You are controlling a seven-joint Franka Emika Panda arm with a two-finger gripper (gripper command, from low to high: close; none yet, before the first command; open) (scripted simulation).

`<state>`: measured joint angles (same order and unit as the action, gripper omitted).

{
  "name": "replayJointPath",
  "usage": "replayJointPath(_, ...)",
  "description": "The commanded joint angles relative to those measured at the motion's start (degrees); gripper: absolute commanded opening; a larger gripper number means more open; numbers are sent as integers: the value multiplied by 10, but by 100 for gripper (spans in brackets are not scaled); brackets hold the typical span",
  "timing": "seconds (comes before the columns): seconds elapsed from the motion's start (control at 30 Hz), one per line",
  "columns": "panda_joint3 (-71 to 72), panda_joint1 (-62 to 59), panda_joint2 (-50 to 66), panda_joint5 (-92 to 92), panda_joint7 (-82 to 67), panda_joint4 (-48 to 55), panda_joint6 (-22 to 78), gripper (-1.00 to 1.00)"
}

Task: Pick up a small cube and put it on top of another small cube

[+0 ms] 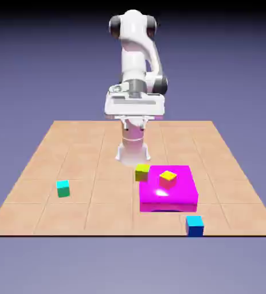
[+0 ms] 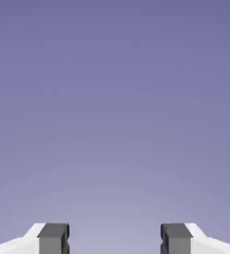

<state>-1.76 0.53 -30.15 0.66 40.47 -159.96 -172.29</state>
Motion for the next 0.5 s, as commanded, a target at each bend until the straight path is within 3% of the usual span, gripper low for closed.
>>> replayJointPath(0.0, -15, -1, 21, 5, -17, 9, 14, 0)
replayJointPath(0.47, -219, -20, 311, 82, -248, 130, 214, 0)
